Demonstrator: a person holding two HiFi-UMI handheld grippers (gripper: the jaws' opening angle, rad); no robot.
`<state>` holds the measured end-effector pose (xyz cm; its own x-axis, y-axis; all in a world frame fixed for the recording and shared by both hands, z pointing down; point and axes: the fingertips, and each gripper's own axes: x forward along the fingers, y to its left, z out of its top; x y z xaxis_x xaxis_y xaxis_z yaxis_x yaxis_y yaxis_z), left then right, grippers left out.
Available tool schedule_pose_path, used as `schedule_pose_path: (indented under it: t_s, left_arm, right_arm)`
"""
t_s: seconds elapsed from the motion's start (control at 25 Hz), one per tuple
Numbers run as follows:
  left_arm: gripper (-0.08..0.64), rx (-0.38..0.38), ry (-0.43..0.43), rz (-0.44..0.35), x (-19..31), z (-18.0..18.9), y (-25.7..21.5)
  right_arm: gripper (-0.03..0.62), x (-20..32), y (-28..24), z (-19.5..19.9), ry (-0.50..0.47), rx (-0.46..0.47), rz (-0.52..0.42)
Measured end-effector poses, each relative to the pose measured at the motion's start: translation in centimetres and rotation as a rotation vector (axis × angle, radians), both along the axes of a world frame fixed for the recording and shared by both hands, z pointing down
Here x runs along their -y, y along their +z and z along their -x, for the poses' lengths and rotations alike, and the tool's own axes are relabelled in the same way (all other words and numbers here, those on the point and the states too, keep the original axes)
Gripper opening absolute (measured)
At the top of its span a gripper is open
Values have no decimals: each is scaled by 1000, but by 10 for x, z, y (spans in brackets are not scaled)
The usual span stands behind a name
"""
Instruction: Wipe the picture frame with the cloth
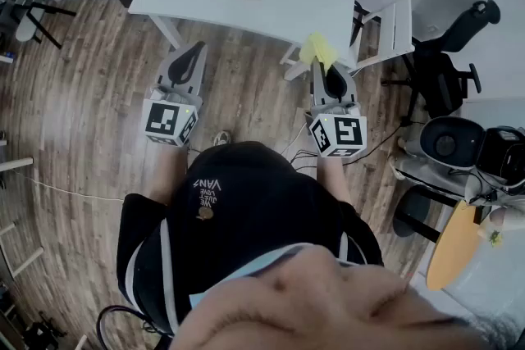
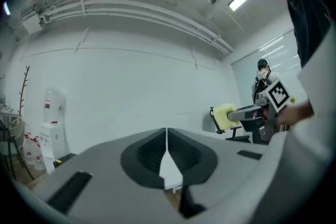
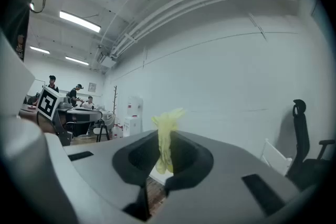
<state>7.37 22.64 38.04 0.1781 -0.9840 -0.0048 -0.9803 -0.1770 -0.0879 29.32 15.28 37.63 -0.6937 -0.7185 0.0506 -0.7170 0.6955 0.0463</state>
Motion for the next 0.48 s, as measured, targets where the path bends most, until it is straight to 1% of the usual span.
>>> schedule_pose_path:
  t_s: [0.24,0.48]
  left_arm:
    - [20,-4,15,0,2,16,4]
    - [20,-23,47,12,8,39,13]
  right_arm:
    - [38,0,2,15,5,28,7]
    - [38,5,13,30,60,41,51]
